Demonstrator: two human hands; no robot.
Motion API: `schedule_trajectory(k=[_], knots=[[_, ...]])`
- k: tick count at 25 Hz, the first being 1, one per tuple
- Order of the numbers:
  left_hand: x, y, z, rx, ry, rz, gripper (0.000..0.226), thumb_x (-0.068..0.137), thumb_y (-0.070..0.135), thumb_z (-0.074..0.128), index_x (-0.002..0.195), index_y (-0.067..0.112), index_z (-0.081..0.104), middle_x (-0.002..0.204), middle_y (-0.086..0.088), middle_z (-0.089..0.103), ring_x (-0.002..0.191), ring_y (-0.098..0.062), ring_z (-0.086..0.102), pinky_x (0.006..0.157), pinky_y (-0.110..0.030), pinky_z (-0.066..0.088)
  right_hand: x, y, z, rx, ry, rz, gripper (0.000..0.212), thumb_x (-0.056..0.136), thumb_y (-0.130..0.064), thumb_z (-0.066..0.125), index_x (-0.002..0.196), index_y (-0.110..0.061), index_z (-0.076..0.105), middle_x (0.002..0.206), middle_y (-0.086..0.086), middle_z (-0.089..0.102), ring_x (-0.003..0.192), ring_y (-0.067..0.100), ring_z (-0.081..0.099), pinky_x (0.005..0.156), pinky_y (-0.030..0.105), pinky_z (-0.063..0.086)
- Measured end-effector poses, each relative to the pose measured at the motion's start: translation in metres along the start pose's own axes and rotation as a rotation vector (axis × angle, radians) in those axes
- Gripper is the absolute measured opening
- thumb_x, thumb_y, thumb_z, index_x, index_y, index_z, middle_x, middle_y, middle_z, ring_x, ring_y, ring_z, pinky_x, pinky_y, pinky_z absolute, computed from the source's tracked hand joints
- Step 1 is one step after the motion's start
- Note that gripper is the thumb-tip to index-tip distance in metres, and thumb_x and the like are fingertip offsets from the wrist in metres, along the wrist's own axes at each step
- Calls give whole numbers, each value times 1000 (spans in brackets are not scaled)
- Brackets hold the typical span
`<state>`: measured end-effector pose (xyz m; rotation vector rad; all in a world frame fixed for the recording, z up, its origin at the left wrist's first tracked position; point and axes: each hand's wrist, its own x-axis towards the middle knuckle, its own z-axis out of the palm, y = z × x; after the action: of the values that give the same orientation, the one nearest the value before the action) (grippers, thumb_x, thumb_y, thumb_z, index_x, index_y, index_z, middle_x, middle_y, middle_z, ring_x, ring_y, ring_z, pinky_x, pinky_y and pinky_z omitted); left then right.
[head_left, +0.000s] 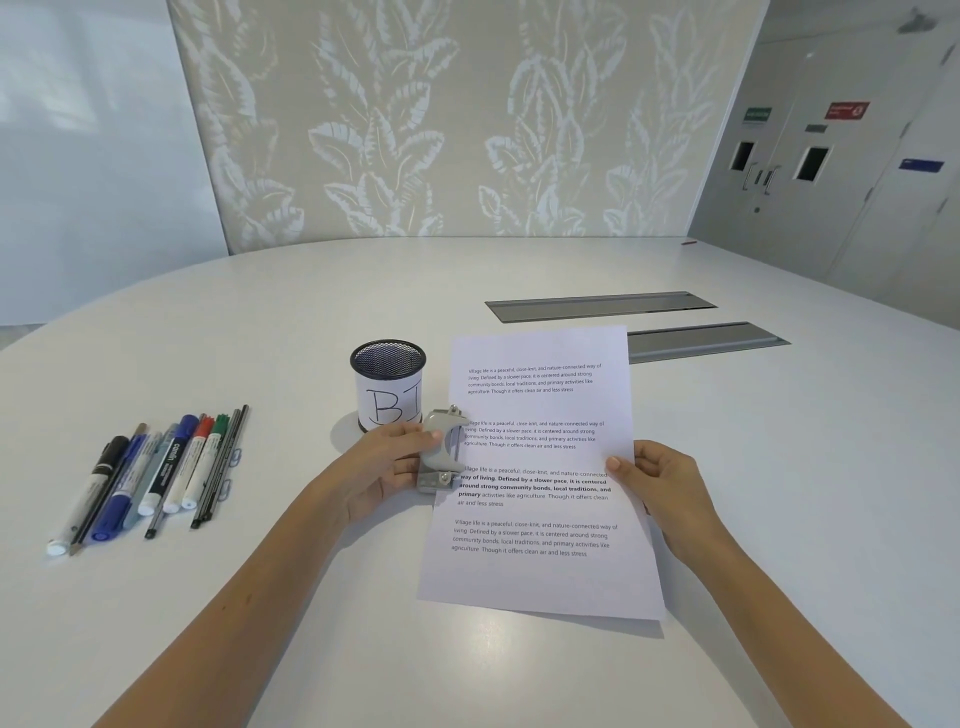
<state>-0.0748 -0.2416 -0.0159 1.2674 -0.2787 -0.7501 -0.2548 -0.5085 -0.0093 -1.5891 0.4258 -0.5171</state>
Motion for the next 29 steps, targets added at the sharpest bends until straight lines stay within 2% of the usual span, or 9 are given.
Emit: schedule_trajectory(k=[2, 6, 8, 12, 15, 18, 24, 27, 29], knots=[[-1, 0, 2, -2, 7, 1, 14, 82, 14, 70, 90, 9, 61, 87, -14, 73, 79, -27, 71, 64, -30, 60, 1, 0, -1, -1, -1, -2, 11, 85, -4, 66, 95, -8, 71, 84, 4, 78, 70, 17, 73, 55, 22, 54], [-2, 2, 2, -5, 22, -6, 6, 84, 12, 68, 86, 10, 63, 86, -14, 73, 77, -26, 71, 63, -29, 60, 4, 1, 2, 11, 9, -7, 12, 85, -5, 66, 96, -9, 71, 90, 7, 78, 78, 24, 73, 70, 34, 58], [-2, 3, 3, -6, 26, -7, 6, 84, 13, 68, 87, 10, 64, 84, -12, 74, 77, -25, 71, 64, -29, 60, 5, 1, 3, 22, 12, -11, 11, 86, -6, 66, 96, -8, 71, 90, 8, 77, 79, 25, 73, 73, 36, 58], [-1, 4, 4, 21, 43, -29, 29, 80, 23, 73, 101, 6, 63, 95, -15, 73, 86, -28, 69, 70, -31, 61, 6, 0, 3, 20, 7, -1, 11, 86, -5, 66, 94, -9, 71, 90, 8, 77, 78, 25, 73, 73, 36, 59], [0, 6, 8, 32, 62, -68, 40, 77, 28, 74, 106, 2, 65, 100, -20, 73, 81, -26, 72, 63, -29, 60, 4, 2, 1, 34, 2, 9, 10, 86, -5, 66, 94, -8, 71, 90, 8, 77, 78, 25, 73, 70, 34, 60], [2, 8, 12, 47, 68, -106, 30, 83, 24, 71, 102, 2, 68, 93, -17, 74, 73, -24, 73, 62, -29, 60, 2, 5, -2, 60, 7, 19, 11, 85, -4, 66, 95, -7, 71, 90, 9, 77, 76, 24, 73, 64, 30, 60], [10, 5, 29, 138, 144, -125, 18, 86, 19, 67, 93, 1, 66, 63, -6, 72, 53, -15, 68, 50, -24, 55, 0, 7, -14, 68, 18, 45, 12, 85, -3, 66, 95, -7, 71, 92, 11, 77, 78, 25, 73, 67, 32, 60], [14, 3, 37, 180, 160, -117, 12, 88, 15, 65, 84, 4, 65, 61, -4, 69, 53, -14, 65, 50, -25, 54, -2, 6, -21, 78, 29, 48, 11, 86, -2, 65, 93, -7, 71, 91, 11, 77, 76, 24, 74, 66, 32, 61], [16, 1, 42, 180, 186, -104, 15, 90, 11, 62, 76, 5, 63, 57, -4, 67, 49, -14, 62, 45, -23, 52, -4, 4, -24, 77, 33, 47, 10, 86, -1, 64, 92, -7, 71, 90, 11, 77, 75, 23, 74, 67, 33, 61]])
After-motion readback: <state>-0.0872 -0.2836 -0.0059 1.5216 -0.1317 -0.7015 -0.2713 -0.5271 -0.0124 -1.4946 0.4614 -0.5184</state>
